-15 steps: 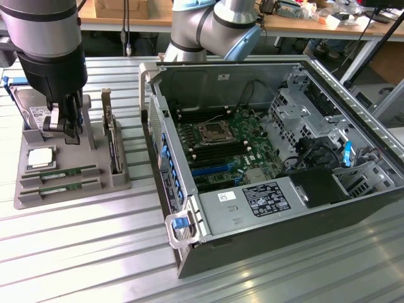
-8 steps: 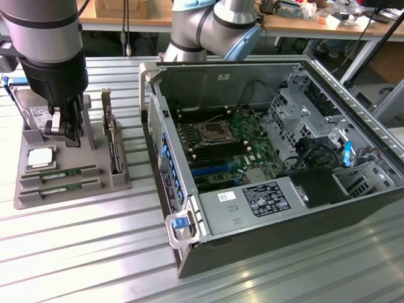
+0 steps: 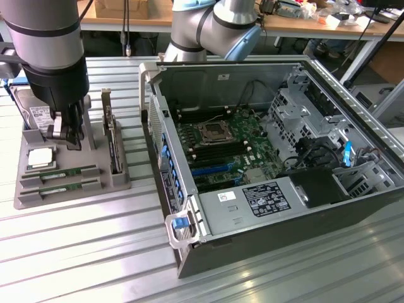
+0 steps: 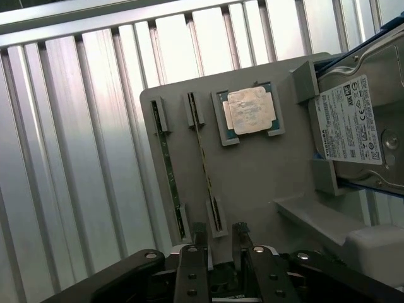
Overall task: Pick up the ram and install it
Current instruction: 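Pick up the ram and move it above insertion slot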
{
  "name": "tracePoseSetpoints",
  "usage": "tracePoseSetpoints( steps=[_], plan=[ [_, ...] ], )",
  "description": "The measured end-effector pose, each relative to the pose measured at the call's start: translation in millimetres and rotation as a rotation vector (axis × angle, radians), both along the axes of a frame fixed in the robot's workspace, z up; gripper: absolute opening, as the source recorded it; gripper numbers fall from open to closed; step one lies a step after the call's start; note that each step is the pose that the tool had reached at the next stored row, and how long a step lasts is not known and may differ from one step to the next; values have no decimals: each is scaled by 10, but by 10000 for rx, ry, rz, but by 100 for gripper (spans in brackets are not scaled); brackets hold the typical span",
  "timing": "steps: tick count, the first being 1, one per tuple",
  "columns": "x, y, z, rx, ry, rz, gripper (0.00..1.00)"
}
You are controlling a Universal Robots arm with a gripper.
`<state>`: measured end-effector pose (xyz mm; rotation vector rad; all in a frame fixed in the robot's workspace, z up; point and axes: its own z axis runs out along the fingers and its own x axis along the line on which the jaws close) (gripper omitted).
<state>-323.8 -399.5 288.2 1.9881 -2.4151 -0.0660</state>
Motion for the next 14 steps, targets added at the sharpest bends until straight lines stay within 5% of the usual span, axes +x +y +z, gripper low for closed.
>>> tracePoseSetpoints(
  steps=[14],
  plan=[
    [0, 0, -116, 0, 16, 0, 30]
  ],
)
